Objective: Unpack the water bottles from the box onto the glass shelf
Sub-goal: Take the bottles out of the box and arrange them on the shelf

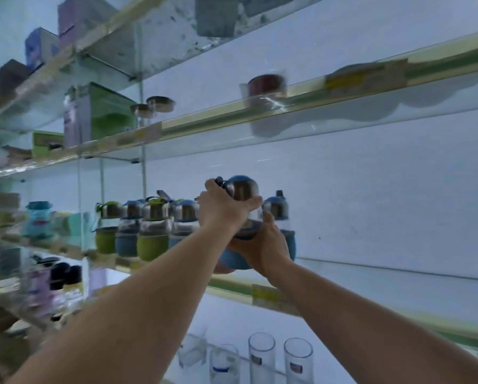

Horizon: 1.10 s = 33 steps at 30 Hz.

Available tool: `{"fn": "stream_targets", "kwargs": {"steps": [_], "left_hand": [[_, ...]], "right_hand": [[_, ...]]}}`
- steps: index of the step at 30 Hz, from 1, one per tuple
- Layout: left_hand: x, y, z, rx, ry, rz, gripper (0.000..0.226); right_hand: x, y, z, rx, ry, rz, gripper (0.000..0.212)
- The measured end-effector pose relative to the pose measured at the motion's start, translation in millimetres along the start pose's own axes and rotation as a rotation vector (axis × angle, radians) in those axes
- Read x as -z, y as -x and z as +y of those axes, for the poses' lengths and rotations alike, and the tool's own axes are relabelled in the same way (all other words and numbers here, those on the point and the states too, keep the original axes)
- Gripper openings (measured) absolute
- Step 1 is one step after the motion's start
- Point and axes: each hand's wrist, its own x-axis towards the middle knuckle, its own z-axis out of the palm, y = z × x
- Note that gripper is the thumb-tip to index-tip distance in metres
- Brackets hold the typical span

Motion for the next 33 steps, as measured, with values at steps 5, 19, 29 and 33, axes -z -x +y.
{"fn": "stream_targets", "kwargs": {"steps": [5,19,29,33], "left_hand": [[-36.7,1.4,-9.5,0.006,-0.011,-0.05,0.076],[-48.9,5.2,-21.8,0.007,-0.146,-0.083,0.097],[-18.3,21.6,-30.2,-0.012,-0.102,-0.097,0.065],[8.8,25.9,-25.0,-0.005,-0.168,-0.064,0.062]], "right_hand": [[7.9,-11.5,32.0,-0.071,0.136,0.007,0.072],[3.3,-23.3,56.8,-0.089,0.281,-0.07,0.049],[11.5,-2.7,36.7,0.001,0.181,0.051,0.086],[10.5,13.9,18.7,0.15,0.242,0.112,0.088]]}}
